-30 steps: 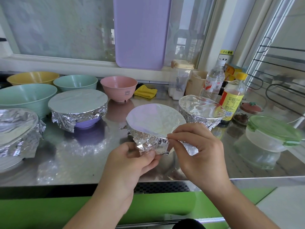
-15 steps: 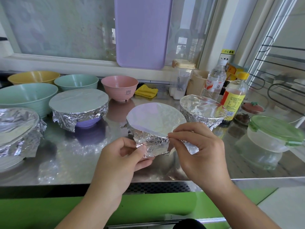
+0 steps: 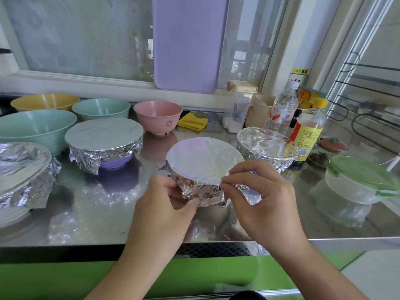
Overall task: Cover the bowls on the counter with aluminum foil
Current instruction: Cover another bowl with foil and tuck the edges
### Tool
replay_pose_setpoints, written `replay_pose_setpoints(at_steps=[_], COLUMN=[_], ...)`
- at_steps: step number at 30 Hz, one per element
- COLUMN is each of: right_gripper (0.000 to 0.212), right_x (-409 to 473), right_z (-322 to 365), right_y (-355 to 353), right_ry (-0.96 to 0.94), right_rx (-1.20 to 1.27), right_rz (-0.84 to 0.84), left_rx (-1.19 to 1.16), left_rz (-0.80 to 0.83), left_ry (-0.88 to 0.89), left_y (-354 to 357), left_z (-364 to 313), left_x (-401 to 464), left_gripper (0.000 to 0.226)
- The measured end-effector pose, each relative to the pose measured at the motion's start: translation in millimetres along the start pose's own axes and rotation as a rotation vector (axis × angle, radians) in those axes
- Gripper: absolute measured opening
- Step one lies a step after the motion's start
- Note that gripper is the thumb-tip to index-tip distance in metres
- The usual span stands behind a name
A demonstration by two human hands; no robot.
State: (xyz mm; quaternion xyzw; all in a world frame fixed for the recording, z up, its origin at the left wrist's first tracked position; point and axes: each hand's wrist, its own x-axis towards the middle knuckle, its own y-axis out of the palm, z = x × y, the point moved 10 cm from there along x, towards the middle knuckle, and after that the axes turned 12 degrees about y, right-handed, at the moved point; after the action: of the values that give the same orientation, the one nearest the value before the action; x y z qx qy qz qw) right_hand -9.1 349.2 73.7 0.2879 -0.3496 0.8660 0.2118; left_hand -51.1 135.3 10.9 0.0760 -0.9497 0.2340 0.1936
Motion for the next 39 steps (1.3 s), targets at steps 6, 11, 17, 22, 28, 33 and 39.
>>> replay_pose_setpoints(at_steps=[6,11,17,22,28,33,39], right_gripper=[0.011,0.009,0.009,0.032,0.040,0.032,0.037], right_x=[-0.4,-1.0,-1.8,-5.2,-27.8,-29.3,-32.1], right_z=[1.3,3.1,-0.3,-4.4,-24.0,-35.5,-46.5], right_y=[-1.9,-2.3,-0.1,-5.2,18.4,28.1,43.1], right_ry=[-0.026,-0.034,-0.001,0.120,0.493,0.667,0.723], right_rx=[-0.016,0.002,0.014,-0.068,-0.046,0.075,0.292], right_rz=[-0.031,-0.043,-0.022,-0.064,0.026,0.045,0.061], left_rx=[0.301,0.384,0.506,0.558,0.609,0.590,0.598], left_rz=[0.070,0.204,0.110,0.130,0.009,-0.029,0.064], left_ry=[0.587,0.681,0.792,0.769,0.744,0.810,0.734], left_y=[-16.3,10.0,7.7,4.7,-0.3,-3.8,-0.3], left_z=[-62.3,-51.6,-60.2,-64.8,-75.7,-83.0,-79.0], left_x=[1.0,6.3,2.5,4.5,-1.9,-6.7,5.1], left_gripper=[0.052,0.049,0.042,0.038,0.033,0.020,0.019])
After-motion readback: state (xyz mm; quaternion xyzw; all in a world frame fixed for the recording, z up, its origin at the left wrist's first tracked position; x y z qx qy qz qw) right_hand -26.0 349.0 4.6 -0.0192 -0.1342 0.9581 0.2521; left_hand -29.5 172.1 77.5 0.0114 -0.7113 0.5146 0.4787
